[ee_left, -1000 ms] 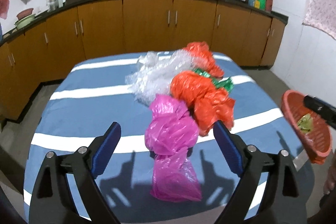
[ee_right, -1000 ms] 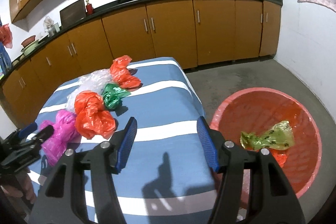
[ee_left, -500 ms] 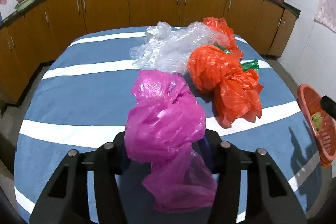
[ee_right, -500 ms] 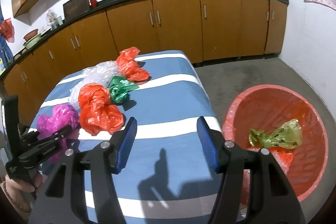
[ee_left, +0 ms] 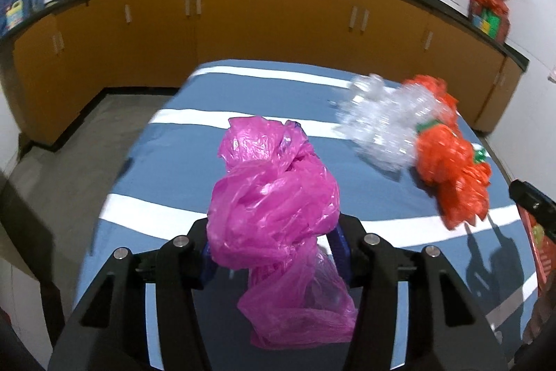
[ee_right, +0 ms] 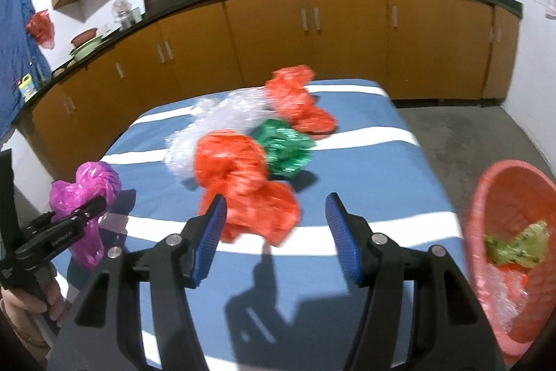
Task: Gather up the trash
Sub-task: 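Grasp the pink bag with the left tool while the right tool grasps an orange-red bag, then carry both held bags over the basket and open both tools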
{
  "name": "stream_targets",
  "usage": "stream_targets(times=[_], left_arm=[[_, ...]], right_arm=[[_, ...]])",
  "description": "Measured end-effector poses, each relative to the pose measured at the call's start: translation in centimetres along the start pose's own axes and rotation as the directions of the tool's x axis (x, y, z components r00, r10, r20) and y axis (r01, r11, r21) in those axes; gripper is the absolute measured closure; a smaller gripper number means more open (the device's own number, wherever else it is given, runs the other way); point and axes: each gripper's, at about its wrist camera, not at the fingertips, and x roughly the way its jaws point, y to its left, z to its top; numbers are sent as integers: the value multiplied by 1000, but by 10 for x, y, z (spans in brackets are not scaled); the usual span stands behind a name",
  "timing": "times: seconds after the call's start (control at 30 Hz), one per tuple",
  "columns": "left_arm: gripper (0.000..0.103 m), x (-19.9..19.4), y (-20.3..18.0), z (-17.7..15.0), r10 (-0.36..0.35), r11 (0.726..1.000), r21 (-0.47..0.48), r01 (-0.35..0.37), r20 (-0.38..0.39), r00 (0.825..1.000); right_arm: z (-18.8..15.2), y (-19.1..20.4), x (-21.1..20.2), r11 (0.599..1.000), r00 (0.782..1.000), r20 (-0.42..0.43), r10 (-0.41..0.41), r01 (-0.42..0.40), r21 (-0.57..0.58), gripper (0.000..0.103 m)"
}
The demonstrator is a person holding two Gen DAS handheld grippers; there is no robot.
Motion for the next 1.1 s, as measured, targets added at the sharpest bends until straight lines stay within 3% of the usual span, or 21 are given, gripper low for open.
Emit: stream_targets(times=[0.17, 0.53, 0.6, 0.77, 0.87, 1.1], left_arm=[[50, -2, 24, 3, 31, 999, -28, -31, 5, 1000], [50, -3, 41, 2, 44, 998, -42, -44, -4, 999], [50, -3, 40, 2, 44, 998, -42, -44, -4, 999], [50, -4, 37, 1, 39, 999, -38, -39, -6, 999], [50, -7, 33, 0, 36, 999, -34, -37, -2, 999], [50, -13, 22, 1, 20, 1000, -22, -20, 5, 1000]], right_arm=[[6, 24, 25, 999, 1000, -17, -3, 3, -36, 33], [2, 44, 68, 985, 991, -83, -109, 97, -145, 33], [1, 44, 72, 981, 988, -91, -126, 110, -158, 39], [0, 42, 75, 979, 984, -111, -140, 120, -165, 73], [-1, 39, 70, 982, 986, -115, -121, 102, -161, 79], [-6, 24, 33, 995, 995, -96, -38, 29, -97, 81]])
